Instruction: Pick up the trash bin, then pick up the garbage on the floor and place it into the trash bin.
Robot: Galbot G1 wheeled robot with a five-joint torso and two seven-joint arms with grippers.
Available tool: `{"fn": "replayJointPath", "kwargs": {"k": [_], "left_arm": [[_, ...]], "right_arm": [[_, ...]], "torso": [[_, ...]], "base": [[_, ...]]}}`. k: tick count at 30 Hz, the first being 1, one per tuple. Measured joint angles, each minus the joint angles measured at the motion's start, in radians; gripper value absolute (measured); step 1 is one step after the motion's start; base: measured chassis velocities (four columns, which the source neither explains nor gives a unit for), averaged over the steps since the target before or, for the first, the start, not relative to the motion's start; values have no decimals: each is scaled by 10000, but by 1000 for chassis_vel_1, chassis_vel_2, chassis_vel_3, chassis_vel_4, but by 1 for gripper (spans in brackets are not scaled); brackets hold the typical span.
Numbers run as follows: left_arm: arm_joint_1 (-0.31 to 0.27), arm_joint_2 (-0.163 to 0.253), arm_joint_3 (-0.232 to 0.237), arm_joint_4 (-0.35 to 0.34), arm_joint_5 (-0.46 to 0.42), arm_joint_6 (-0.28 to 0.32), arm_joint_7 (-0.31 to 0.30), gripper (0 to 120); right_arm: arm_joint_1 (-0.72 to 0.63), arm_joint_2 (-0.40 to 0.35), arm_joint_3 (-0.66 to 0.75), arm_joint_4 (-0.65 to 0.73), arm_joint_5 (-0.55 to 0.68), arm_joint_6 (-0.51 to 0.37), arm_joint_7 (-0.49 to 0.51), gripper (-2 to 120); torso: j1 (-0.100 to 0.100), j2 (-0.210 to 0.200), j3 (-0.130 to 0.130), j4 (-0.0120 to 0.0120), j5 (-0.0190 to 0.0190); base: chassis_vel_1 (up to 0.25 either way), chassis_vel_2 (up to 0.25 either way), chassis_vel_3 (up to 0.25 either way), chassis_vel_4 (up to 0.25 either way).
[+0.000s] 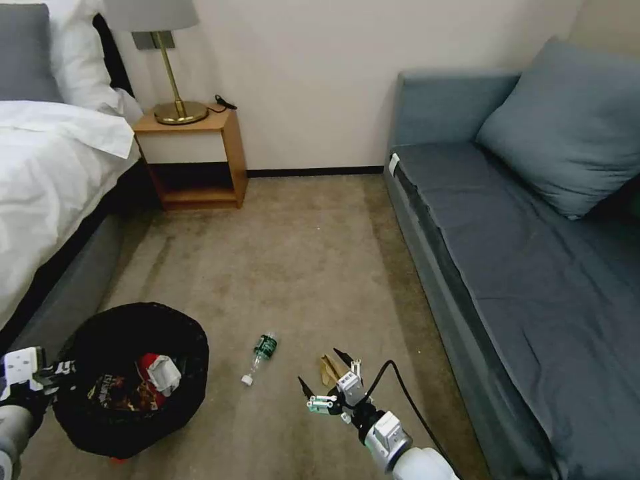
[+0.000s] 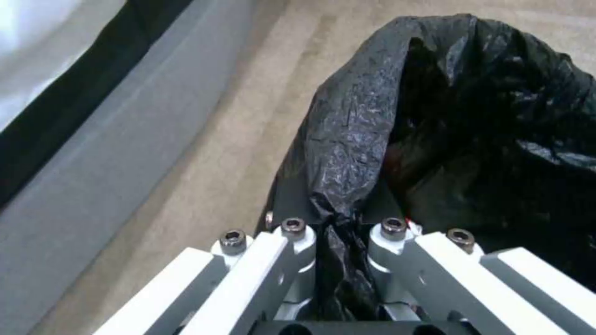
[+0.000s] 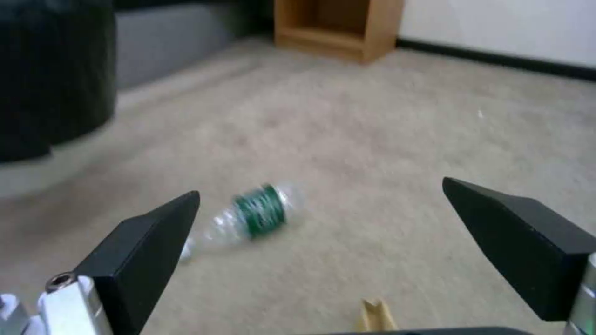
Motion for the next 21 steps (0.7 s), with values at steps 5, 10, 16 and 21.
{"fn": "replayJointPath", "kwargs": {"k": [5, 10, 16, 21], "left_arm": [[5, 50, -2, 7, -14, 0, 6, 6], [24, 55, -12, 6, -16, 3, 5, 6], [73, 23, -43, 7, -18, 4, 4, 6], [95, 17, -92, 7, -35, 4, 5, 6]], "right_arm": [[410, -117, -294, -225, 540, -1608, 444, 100], [1023, -146, -447, -519, 1633, -3301, 590, 100], [1657, -124, -632, -1226, 2055, -4432, 439, 100], [1913, -74, -858, -1793, 1982, -4608, 364, 100]], "torso": [[0, -1, 1, -2, 1], [0, 0, 0, 0, 1], [0, 0, 0, 1, 1], [0, 0, 0, 0, 0]], "base": [[-123, 122, 122, -103], [-28, 32, 18, -24], [0, 0, 0, 0], [0, 0, 0, 0]]}}
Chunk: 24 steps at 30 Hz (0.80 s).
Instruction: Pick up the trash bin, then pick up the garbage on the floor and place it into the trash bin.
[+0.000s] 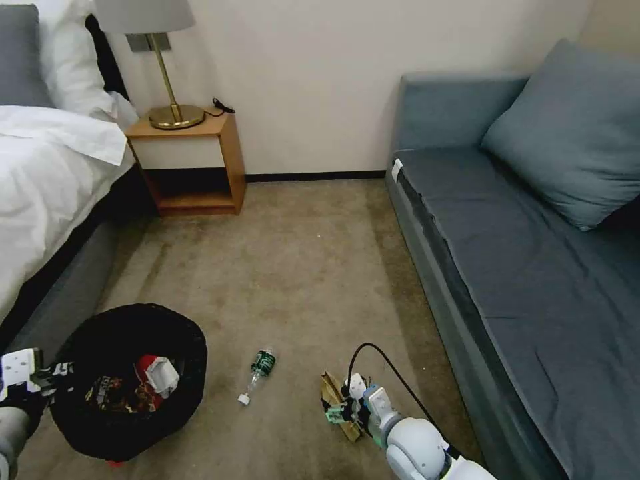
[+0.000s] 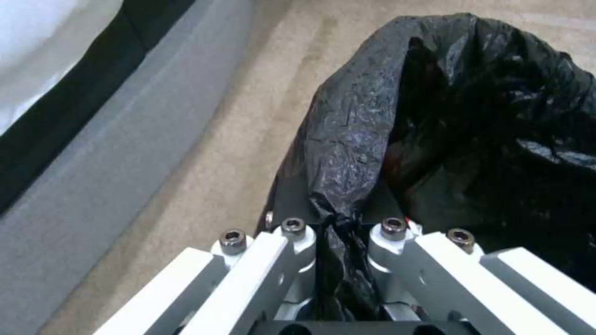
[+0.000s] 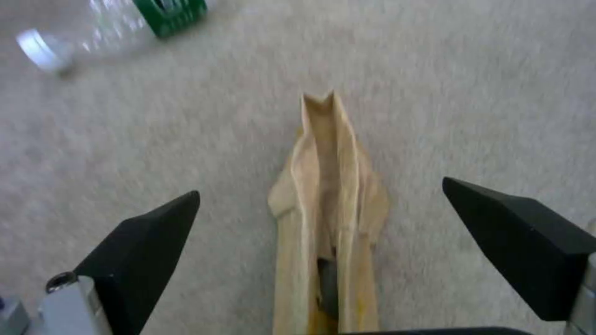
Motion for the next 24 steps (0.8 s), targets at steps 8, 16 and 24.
{"fn": "replayJointPath", "kwargs": {"k": [8, 16, 24], "left_arm": [[30, -56, -26, -29, -15, -2, 0, 6], [37, -75, -46, -35, -17, -7, 0, 6], [22, -67, -28, 5, -18, -10, 0, 6]], "right_arm": [[541, 307, -295, -1052, 99, -119, 64, 75], [667, 300, -412, -1225, 152, -125, 41, 48], [732, 292, -515, -1354, 128, -94, -14, 20]], "torso": [[0, 0, 0, 1, 0], [0, 0, 1, 1, 0], [1, 0, 1, 0, 0]], "base": [[0, 0, 0, 0], [0, 0, 0, 0], [0, 0, 0, 0]]}}
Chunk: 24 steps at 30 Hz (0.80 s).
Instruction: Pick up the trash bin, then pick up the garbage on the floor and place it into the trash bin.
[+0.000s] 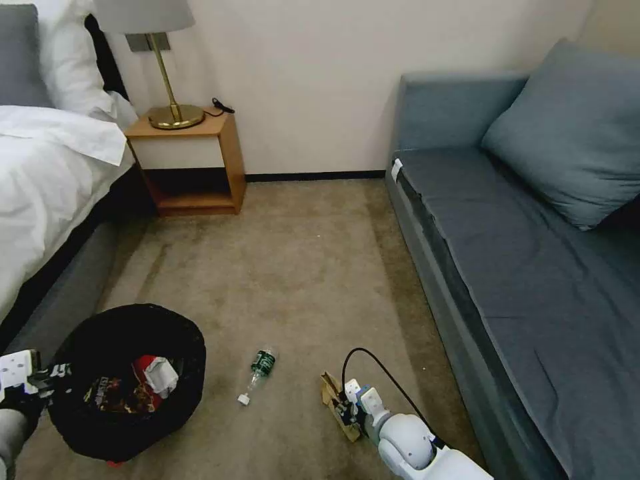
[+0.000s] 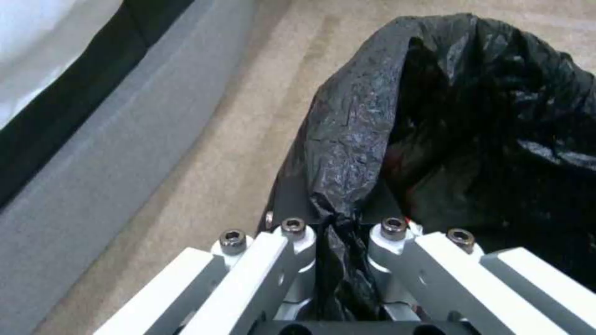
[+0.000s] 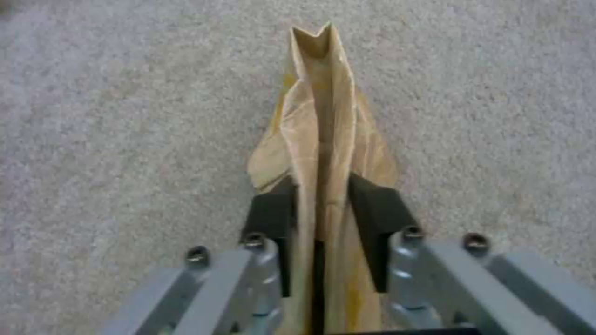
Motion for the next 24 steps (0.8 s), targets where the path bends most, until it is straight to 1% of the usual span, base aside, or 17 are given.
{"fn": "replayJointPath", "kwargs": {"k": [1, 3, 4, 6, 12, 15, 17, 18, 20, 21, 23, 24], "left_arm": [[2, 6, 0, 0, 0, 0, 0, 6], [2, 21, -1, 8, 0, 0, 1, 6], [2, 21, -1, 8, 0, 0, 1, 6], [3, 35, -1, 15, 0, 0, 4, 6], [-8, 41, 18, 27, 0, -1, 5, 6], [-16, 41, 52, 31, -1, -2, 5, 6], [-17, 39, 56, 31, -1, -2, 5, 6], [-16, 31, 61, 30, 0, -4, 5, 6], [6, 19, 61, 24, -1, -8, 5, 6], [6, 19, 61, 24, -1, -8, 5, 6], [40, 8, 53, -2, 2, -15, 5, 6], [40, 8, 53, -2, 2, -15, 5, 6]], "right_arm": [[0, -5, -15, 1, -3, 6, -9, 19], [-16, -13, -50, 29, -20, 33, -18, 6], [-16, -13, -50, 29, -20, 33, -18, 6], [-28, -3, -58, 35, -45, 54, -20, 0], [-26, 17, 151, 273, 157, 107, 73, 0], [66, -67, 361, 1105, 725, 114, 282, 0], [105, -90, 398, 1349, 887, 114, 337, 0], [202, -132, 431, 1881, 1231, 168, 575, 0], [327, -150, 376, 2568, 1550, 308, 938, 0], [327, -150, 376, 2568, 1550, 308, 938, 0], [592, -115, 152, 3542, 2169, 434, 1284, 0], [592, -115, 152, 3542, 2169, 434, 1284, 0]], "torso": [[-1, 0, -1, 0, 0], [0, 0, 0, 0, 0], [0, 0, 0, 0, 0], [0, 0, -1, 0, 0], [-1, 0, -1, 0, 0], [0, 0, -1, 0, 0], [-1, 0, -1, 0, 0], [-1, 0, -1, 0, 0], [-1, 0, -1, 0, -1], [-1, 0, -1, 0, -1], [0, 0, 0, -1, -1], [0, 0, 0, -1, -1]], "base": [[0, 0, 0, 0], [0, 0, 0, 0], [0, 0, 0, 0], [0, 0, 0, 0], [0, 0, 0, 0], [0, 0, 0, 0], [0, 0, 0, 0], [0, 0, 0, 0], [0, 0, 0, 0], [0, 0, 0, 0], [0, 0, 0, 0], [0, 0, 0, 0]]}}
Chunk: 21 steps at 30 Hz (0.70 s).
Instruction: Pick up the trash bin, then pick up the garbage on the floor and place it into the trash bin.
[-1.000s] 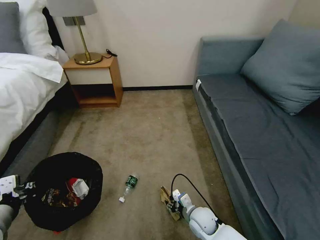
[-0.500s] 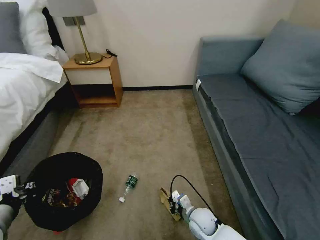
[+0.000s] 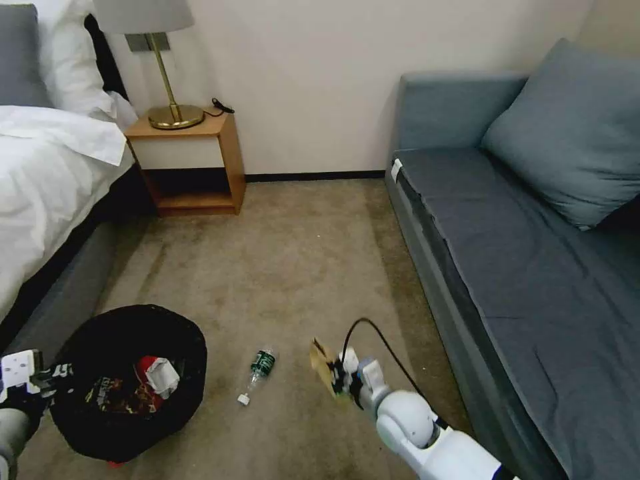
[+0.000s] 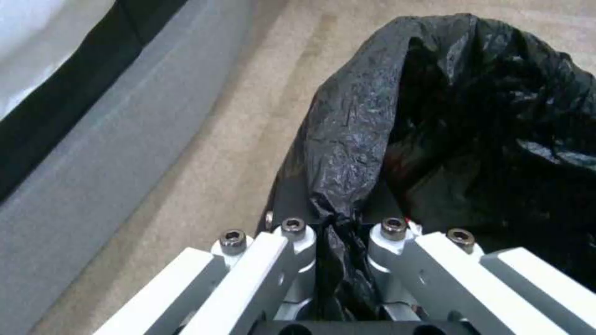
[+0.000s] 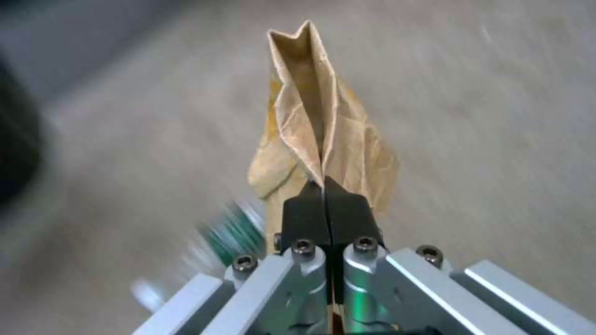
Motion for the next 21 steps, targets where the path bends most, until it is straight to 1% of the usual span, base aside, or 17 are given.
{"fn": "replayJointPath", "kwargs": {"k": [1, 2, 3, 4, 5, 6, 8, 10, 11, 12, 15, 16, 19, 20, 21], "left_arm": [[11, -6, -2, -9, 0, 0, 0, 6], [48, -23, -11, -55, 6, -3, 0, 6], [65, -28, -14, -78, 7, -3, 0, 6], [65, -28, -14, -78, 7, -3, 0, 6], [74, -32, -19, -95, 8, -3, 0, 6], [91, -41, -31, -131, 10, -3, 0, 6], [113, -64, -50, -192, 13, -3, 0, 6], [119, -69, -53, -207, 13, -3, 0, 6], [136, -92, -64, -244, 11, -4, 1, 6], [136, -92, -64, -244, 11, -4, 1, 6], [163, -113, -85, -277, 17, -4, 0, 6], [163, -113, -85, -277, 17, -4, 0, 6], [175, -133, -90, -301, 21, -3, 0, 6], [175, -133, -90, -301, 21, -3, 0, 6], [175, -140, -90, -309, 21, -4, 0, 6]], "right_arm": [[144, 46, -129, 337, 269, 84, 89, 0], [511, 176, -530, 844, 832, 444, 300, 0], [692, 255, -730, 985, 1082, 630, 374, 0], [692, 255, -730, 985, 1082, 630, 374, 0], [884, 338, -928, 1086, 1336, 845, 442, 0], [1246, 491, -1342, 1141, 1671, 1275, 510, 0], [1860, 839, -1969, 979, 1882, 1830, 563, 0], [1984, 930, -2099, 906, 1899, 1928, 573, 0], [2551, 1412, -2731, 494, 1928, 2323, 658, 0], [2551, 1412, -2731, 494, 1928, 2323, 658, 0], [3379, 2592, -3594, -517, 1914, 2705, 956, 0], [3379, 2592, -3594, -517, 1914, 2705, 956, 0], [3800, 3566, -4157, -1392, 1754, 2779, 1294, 0], [3800, 3566, -4157, -1392, 1754, 2779, 1294, 0], [3876, 3797, -4293, -1590, 1682, 2785, 1388, 0]], "torso": [[0, 0, 0, 1, 1], [0, 0, 0, 1, -1], [-1, 0, 0, 0, 0], [-1, 0, 0, 0, 0], [0, 0, -1, 2, -1], [0, 1, -1, 1, -1], [-1, 1, -1, 1, -2], [0, 1, -1, 2, -2], [-1, 0, 0, 2, 0], [-1, 0, 0, 2, 0], [-1, 1, 0, 3, -2], [-1, 1, 0, 3, -2], [-1, 1, 0, 4, -3], [-1, 1, 0, 4, -3], [0, 1, 0, 2, -3]], "base": [[0, 0, 0, 0], [0, 0, 0, 0], [0, 0, 0, 0], [0, 0, 0, 0], [0, 0, 0, 0], [0, 0, 0, 0], [0, 0, 0, 0], [0, 0, 0, 0], [0, 0, 0, 0], [0, 0, 0, 0], [0, 0, 0, 0], [0, 0, 0, 0], [0, 0, 0, 0], [0, 0, 0, 0], [0, 0, 0, 0]]}}
